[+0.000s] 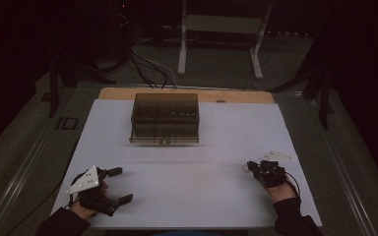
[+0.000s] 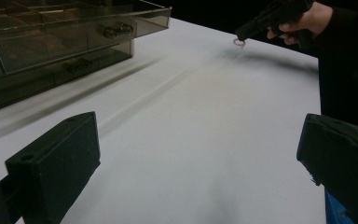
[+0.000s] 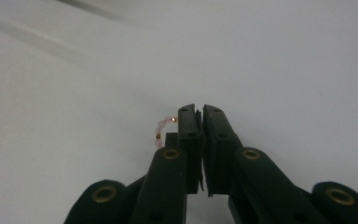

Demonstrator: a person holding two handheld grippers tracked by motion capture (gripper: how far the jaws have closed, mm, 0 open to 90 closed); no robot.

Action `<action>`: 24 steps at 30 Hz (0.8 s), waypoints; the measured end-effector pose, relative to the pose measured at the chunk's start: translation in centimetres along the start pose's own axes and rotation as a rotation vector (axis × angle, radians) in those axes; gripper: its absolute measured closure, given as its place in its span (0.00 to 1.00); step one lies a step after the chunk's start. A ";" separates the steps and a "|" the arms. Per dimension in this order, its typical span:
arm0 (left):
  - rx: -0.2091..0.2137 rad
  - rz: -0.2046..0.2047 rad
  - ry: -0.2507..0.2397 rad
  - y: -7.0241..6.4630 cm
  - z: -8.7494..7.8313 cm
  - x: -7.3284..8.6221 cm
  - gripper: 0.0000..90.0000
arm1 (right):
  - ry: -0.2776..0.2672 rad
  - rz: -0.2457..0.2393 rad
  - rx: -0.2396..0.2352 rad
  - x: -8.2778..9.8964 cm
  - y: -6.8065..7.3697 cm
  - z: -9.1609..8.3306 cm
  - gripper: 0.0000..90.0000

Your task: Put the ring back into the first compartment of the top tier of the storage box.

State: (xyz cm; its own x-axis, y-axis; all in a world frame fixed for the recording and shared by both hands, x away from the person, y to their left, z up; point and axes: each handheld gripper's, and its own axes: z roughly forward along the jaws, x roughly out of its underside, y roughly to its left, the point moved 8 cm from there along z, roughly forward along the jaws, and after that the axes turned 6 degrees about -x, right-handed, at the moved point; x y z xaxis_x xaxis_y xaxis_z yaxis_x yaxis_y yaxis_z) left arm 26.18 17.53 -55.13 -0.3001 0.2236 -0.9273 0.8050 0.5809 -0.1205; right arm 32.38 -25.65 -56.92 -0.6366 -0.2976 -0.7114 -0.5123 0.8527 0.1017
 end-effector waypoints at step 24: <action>-0.001 0.001 -0.004 0.0 -0.1 0.0 0.01 | -0.029 -0.024 0.009 -2.3 0.6 -0.2 0.97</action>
State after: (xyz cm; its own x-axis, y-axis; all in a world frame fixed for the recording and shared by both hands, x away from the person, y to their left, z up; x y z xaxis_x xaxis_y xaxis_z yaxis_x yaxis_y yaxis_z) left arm 26.13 17.54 -55.06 -0.2976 0.2208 -0.9288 0.8048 0.5813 -0.1196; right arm 33.45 -24.54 -55.09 -0.6073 -0.3057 -0.7333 -0.5217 0.8496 0.0779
